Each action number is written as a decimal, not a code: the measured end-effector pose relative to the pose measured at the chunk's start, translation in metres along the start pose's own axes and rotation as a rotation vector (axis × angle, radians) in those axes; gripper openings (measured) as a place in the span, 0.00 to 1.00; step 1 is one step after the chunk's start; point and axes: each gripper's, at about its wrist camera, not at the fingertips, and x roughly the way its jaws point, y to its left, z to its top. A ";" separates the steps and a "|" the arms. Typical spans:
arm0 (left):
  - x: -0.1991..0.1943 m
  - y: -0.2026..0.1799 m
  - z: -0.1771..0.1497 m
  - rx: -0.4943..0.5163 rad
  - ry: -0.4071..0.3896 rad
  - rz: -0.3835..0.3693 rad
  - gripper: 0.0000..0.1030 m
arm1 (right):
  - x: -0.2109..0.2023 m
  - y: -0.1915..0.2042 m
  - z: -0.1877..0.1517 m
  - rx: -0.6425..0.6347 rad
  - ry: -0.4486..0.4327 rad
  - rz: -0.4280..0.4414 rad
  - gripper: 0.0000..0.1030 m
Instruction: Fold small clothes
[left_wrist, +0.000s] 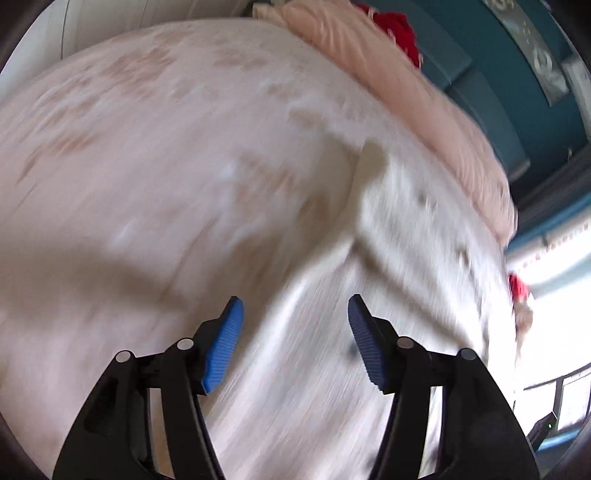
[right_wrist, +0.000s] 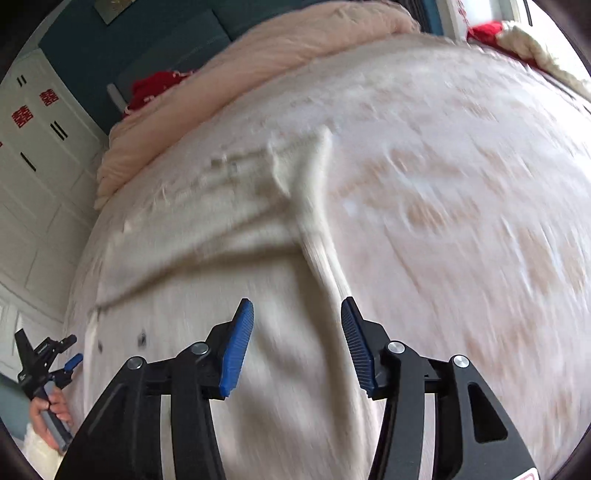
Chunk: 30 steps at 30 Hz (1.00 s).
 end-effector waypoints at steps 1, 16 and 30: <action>-0.009 0.009 -0.016 0.000 0.024 0.003 0.59 | -0.009 -0.010 -0.016 0.014 0.033 -0.007 0.48; -0.039 0.016 -0.114 -0.075 0.070 -0.037 0.80 | -0.027 -0.024 -0.131 0.151 0.150 0.189 0.51; -0.132 0.013 -0.129 0.020 0.081 -0.073 0.06 | -0.107 0.007 -0.123 -0.038 0.108 0.240 0.09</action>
